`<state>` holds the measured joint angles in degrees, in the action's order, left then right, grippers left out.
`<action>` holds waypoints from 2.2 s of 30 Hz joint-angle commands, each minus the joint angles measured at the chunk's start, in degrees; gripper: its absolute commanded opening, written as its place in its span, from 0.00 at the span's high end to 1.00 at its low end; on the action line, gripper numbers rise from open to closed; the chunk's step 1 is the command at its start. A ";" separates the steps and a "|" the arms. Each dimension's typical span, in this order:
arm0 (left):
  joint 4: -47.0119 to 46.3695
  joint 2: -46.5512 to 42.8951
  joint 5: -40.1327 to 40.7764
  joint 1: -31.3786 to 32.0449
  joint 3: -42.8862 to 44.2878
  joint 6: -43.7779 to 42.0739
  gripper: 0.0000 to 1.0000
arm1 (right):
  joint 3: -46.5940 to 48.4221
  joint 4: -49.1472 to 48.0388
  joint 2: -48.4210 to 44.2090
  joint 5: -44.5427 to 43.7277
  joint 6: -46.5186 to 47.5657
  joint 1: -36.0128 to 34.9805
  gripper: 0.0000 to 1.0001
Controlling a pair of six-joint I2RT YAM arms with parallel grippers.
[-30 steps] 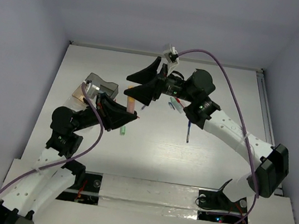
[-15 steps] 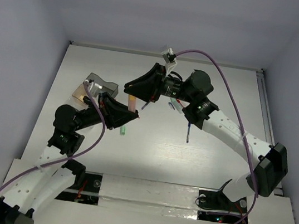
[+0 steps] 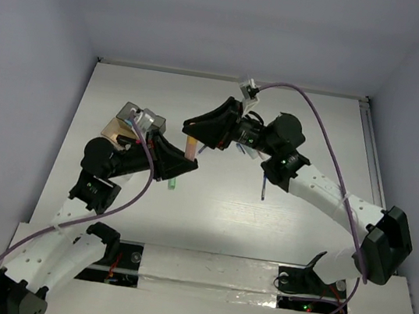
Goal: Sort the stationery into containers
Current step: Close the pen cap on the pen, then place the pen in the storage box.
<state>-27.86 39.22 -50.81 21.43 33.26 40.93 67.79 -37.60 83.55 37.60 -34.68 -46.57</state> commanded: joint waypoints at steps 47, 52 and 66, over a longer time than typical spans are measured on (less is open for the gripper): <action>20.02 -3.27 15.64 -0.25 8.58 -13.94 0.57 | -0.75 1.76 6.62 -15.00 -7.49 -0.20 1.00; 27.75 -7.75 22.85 -0.25 7.00 -18.16 0.27 | 3.57 -6.77 13.73 -14.94 -15.84 3.05 1.00; 35.59 -18.56 44.29 -0.77 6.47 -24.67 0.01 | 35.96 3.40 42.89 -18.26 -5.85 4.20 1.00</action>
<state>8.19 22.39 -13.67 21.21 38.96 18.39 92.53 -38.54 120.57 21.76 -45.19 -42.06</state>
